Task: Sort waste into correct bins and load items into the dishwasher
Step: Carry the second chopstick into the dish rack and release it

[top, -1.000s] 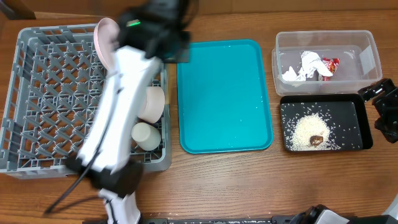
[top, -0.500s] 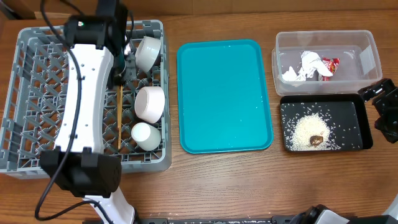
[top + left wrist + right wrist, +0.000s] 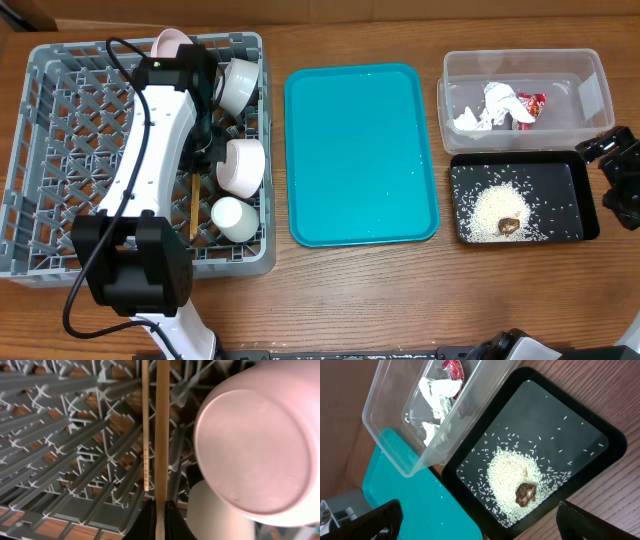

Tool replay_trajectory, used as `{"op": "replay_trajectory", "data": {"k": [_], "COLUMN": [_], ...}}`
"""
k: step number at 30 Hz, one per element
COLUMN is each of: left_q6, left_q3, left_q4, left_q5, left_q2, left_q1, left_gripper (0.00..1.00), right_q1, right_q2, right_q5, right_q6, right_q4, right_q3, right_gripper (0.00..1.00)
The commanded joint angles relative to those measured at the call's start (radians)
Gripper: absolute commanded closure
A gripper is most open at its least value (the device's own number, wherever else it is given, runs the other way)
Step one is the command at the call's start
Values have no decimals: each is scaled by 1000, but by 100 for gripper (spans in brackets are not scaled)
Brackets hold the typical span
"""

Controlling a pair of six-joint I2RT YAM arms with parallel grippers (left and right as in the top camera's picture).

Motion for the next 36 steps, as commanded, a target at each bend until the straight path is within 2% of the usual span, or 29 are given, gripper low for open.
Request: {"op": "replay_trajectory", "data": {"k": [1, 9, 10, 12, 13, 15, 22, 27, 32, 35, 36], "left_q6": [23, 87, 87, 85, 84, 81, 76, 74, 75, 74, 74], "left_q3": [-34, -39, -39, -39, -39, -39, -33, 35, 128, 160, 159], "left_q4": [15, 41, 43, 47, 49, 55, 71, 25, -19, 11, 37], "left_q5": [3, 20, 20, 20, 21, 35, 151, 203, 202, 188, 175], "left_q2": [-5, -5, -5, -5, -5, -5, -5, -27, -147, -261, -300], "left_q1": [31, 62, 62, 61, 61, 61, 59, 24, -64, -126, -145], "left_gripper": [96, 94, 87, 64, 56, 49, 48, 46, 45, 45, 36], "right_q1": [-4, -4, -4, -4, -4, -4, -4, -4, -4, -4, -4], "right_q2": [-14, -14, -14, -14, -14, -14, -14, -14, -14, -14, -14], "right_q5": [-1, -1, -1, -1, -1, -1, -1, -1, -1, -1, 0], "right_q6": [3, 3, 3, 3, 3, 3, 3, 3, 3, 3, 3], "right_q4": [6, 6, 6, 6, 6, 6, 6, 6, 6, 6, 6], "right_q3": [23, 23, 23, 23, 23, 23, 23, 23, 23, 23, 23], "right_gripper": [0, 0, 0, 0, 0, 0, 0, 0, 0, 0, 0]}}
